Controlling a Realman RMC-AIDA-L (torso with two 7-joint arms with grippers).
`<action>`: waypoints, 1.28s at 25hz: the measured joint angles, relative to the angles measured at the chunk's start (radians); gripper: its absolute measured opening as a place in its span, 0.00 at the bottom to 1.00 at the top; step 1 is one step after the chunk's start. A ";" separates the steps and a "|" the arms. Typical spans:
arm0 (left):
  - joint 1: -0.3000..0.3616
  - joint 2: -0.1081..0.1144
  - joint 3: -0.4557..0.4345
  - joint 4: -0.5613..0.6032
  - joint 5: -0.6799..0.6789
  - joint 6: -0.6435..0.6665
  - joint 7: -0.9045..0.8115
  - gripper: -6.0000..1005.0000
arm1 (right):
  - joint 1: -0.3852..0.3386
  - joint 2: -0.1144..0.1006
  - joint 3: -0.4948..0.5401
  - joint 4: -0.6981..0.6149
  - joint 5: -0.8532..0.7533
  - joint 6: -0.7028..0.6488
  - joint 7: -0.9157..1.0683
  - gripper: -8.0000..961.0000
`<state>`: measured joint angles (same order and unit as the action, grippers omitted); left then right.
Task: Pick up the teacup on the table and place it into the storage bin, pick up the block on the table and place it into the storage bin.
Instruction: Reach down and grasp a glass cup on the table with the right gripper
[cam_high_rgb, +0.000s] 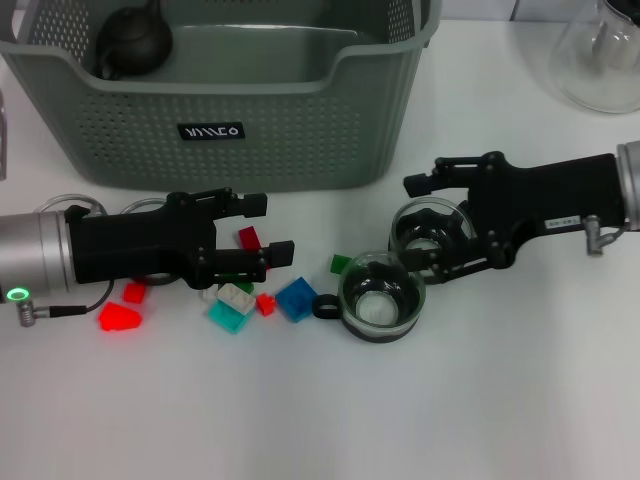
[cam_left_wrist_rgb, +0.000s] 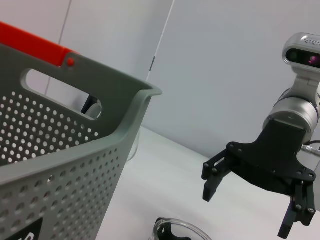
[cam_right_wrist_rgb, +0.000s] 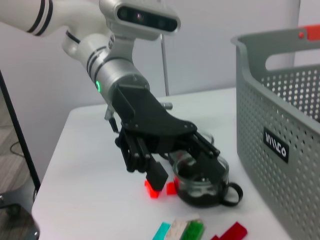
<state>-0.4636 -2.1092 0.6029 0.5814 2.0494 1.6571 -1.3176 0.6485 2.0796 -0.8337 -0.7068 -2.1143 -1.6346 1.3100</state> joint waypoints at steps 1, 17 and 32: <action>0.001 0.000 0.000 0.000 0.000 0.001 0.000 0.83 | -0.003 -0.004 -0.009 -0.009 -0.001 -0.004 0.016 0.95; 0.002 -0.004 -0.010 -0.002 -0.010 0.006 0.000 0.83 | 0.041 0.016 -0.157 -0.376 -0.319 -0.135 0.336 0.94; 0.003 -0.006 -0.011 -0.003 -0.011 0.000 -0.006 0.83 | 0.074 0.022 -0.576 -0.371 -0.364 0.129 0.490 0.83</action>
<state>-0.4602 -2.1154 0.5920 0.5782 2.0386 1.6572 -1.3231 0.7220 2.1011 -1.4098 -1.0783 -2.4785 -1.5053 1.8002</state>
